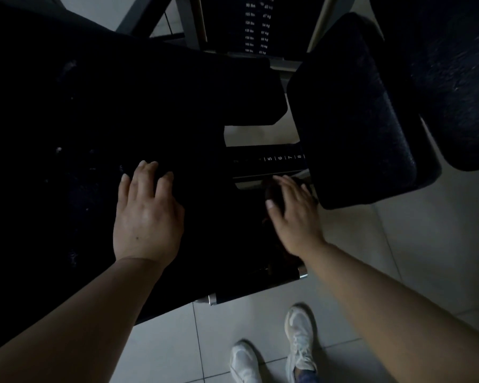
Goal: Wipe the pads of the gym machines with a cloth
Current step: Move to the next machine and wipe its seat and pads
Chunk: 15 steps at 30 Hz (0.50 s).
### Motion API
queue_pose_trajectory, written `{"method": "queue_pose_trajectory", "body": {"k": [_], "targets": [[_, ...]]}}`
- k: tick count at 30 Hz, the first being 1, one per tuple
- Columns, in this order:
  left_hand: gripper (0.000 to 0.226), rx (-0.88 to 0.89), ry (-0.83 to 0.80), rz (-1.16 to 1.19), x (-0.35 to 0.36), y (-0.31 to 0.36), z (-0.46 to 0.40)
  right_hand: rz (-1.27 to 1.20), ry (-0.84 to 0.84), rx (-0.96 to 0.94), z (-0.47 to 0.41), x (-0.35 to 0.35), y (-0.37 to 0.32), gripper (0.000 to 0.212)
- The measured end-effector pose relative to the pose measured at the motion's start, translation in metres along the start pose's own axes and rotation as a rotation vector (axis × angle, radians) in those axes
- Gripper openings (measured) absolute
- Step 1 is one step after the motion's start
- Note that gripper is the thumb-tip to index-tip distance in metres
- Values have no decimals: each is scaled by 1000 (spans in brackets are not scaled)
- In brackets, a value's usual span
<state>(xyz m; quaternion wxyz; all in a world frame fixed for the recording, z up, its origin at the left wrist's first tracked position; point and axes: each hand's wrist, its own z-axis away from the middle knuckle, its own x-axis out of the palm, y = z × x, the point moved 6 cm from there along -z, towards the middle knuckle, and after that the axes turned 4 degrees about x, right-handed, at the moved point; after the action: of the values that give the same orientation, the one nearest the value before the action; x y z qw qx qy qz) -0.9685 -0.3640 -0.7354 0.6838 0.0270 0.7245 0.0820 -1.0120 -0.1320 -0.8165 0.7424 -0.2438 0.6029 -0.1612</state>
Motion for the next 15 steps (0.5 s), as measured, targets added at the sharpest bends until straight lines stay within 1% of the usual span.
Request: {"method": "queue_pose_trajectory", "body": {"k": [2, 4, 6, 8, 11, 13, 15], "targets": [[48, -1, 1, -1, 1, 0, 0, -68, -38, 187, -6, -3, 23, 55], [44, 0, 3, 0, 1, 0, 0, -107, -7, 279, -7, -2, 30, 47], [37, 1, -1, 12, 1, 0, 0, -122, 120, 362, 5, -2, 30, 45], [39, -4, -9, 13, 1, 1, 0, -208, 258, 483, 25, 3, 32, 47], [39, 5, -12, 10, 2, 1, -1, -347, 438, 636, 52, 16, 31, 65], [39, 4, -12, 11, 3, 1, 0, -425, 538, 710, 63, 25, 25, 67], [40, -1, -19, 7, 3, 0, 0, -510, 577, 812, 71, 34, 13, 64]]}}
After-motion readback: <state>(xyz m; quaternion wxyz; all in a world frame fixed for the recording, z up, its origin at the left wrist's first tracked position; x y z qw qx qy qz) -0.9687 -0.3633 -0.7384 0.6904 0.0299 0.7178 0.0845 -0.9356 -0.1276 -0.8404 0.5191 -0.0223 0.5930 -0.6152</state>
